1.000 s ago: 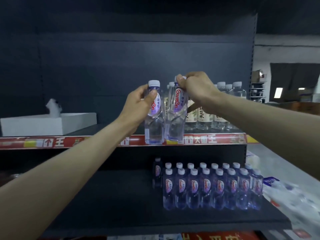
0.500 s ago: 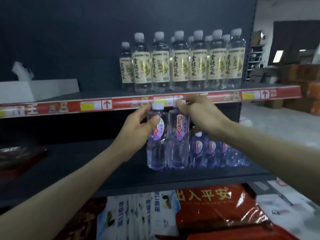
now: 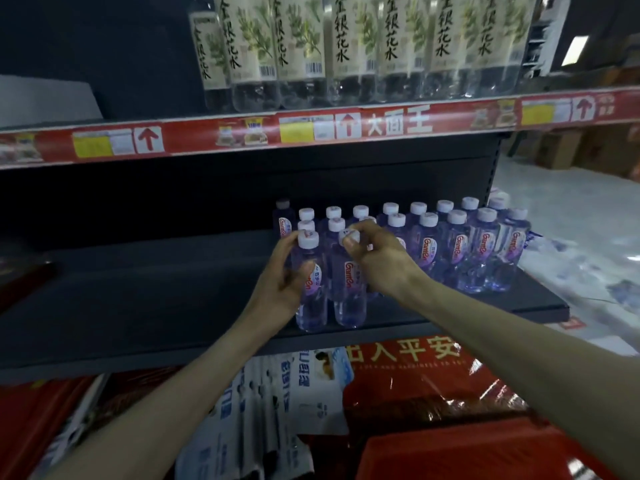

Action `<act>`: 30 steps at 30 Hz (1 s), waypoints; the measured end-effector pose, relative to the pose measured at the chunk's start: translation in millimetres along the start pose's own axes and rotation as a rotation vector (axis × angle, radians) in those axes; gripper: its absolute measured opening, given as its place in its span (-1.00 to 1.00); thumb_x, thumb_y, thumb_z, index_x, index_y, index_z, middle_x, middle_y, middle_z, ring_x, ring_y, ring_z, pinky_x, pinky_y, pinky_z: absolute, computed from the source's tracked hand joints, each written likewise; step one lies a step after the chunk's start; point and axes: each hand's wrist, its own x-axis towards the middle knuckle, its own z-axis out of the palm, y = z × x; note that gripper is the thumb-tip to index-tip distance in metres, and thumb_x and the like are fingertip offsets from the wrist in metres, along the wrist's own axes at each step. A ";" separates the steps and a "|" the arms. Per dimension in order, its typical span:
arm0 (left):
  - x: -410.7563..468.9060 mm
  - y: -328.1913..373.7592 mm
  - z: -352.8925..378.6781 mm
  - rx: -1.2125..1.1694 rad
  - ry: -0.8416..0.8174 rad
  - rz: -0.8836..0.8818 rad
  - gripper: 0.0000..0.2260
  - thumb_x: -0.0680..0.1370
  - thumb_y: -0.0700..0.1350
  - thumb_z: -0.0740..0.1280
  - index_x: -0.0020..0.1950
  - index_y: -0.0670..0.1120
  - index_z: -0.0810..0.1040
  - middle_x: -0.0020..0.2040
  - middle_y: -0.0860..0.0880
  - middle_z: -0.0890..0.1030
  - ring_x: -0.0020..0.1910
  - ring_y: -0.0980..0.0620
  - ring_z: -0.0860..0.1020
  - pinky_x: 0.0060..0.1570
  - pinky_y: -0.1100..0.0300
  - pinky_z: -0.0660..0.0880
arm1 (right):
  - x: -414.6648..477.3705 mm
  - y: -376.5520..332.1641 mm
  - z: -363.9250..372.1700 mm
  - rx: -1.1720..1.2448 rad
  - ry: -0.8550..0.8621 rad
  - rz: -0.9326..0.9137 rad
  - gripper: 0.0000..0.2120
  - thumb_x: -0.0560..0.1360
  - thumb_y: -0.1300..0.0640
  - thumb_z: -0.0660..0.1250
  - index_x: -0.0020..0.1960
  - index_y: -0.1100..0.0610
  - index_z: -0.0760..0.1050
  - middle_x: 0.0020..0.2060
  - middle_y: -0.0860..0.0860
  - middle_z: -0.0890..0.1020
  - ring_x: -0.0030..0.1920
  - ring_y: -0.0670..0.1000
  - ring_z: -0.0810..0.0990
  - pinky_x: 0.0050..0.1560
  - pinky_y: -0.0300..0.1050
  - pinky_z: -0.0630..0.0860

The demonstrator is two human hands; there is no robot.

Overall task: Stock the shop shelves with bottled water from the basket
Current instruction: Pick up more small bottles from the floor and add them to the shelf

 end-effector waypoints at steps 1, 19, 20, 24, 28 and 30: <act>2.6 -5.3 1.4 0.007 0.007 -0.002 -0.59 0.72 -0.14 0.28 0.47 0.27 0.37 0.36 0.22 0.57 0.31 0.03 0.61 0.31 -0.24 0.55 | 3.8 3.2 1.9 0.006 0.001 0.006 -0.88 0.71 0.05 0.25 0.18 0.06 0.49 -0.21 -0.07 0.48 -0.29 -0.02 0.48 -0.25 0.04 0.57; -9.6 -76.2 13.5 0.161 0.015 -0.295 -0.32 0.50 -0.04 0.58 0.52 0.11 0.30 0.26 0.16 0.56 0.20 0.22 0.56 0.29 0.11 0.51 | -10.4 84.5 25.8 -0.071 -0.063 0.137 -0.32 0.56 -0.29 0.36 0.54 -0.03 0.21 0.29 -0.01 0.58 0.25 0.06 0.59 0.27 0.04 0.50; -11.7 -80.9 16.4 0.209 0.019 -0.312 -0.46 0.51 -0.08 0.57 0.41 0.12 0.42 0.17 0.21 0.61 0.14 0.25 0.59 0.25 0.14 0.53 | -15.4 95.6 30.0 -0.168 -0.085 0.143 -0.29 0.51 -0.32 0.40 0.52 -0.05 0.25 0.29 -0.04 0.61 0.25 0.06 0.61 0.29 0.08 0.53; -15.3 -94.1 24.7 0.366 0.034 -0.242 -0.70 0.59 -0.12 0.46 0.25 0.15 0.51 0.04 0.27 0.64 0.08 0.27 0.61 -0.02 0.49 0.46 | -18.1 118.8 45.6 -0.469 -0.066 0.101 -0.50 0.45 -0.39 0.37 0.27 -0.17 0.42 0.13 -0.11 0.66 0.14 0.04 0.65 0.12 0.10 0.61; -19.4 -99.8 31.5 0.398 0.074 -0.204 -0.57 0.64 -0.06 0.41 0.49 0.07 0.41 0.08 0.30 0.60 0.05 0.29 0.56 -0.12 0.57 0.37 | -18.0 125.7 51.3 -0.565 0.016 0.098 -0.54 0.50 -0.42 0.30 0.26 -0.19 0.41 0.12 -0.08 0.63 0.16 0.06 0.63 0.11 0.07 0.56; -21.7 -102.8 33.5 0.428 0.077 -0.180 -0.52 0.65 0.00 0.39 0.55 0.12 0.34 0.11 0.31 0.59 0.08 0.28 0.55 -0.05 0.43 0.40 | -19.0 129.8 53.0 -0.606 0.052 0.094 -0.54 0.51 -0.42 0.28 0.27 -0.18 0.41 0.13 -0.05 0.62 0.16 0.09 0.62 0.10 0.08 0.54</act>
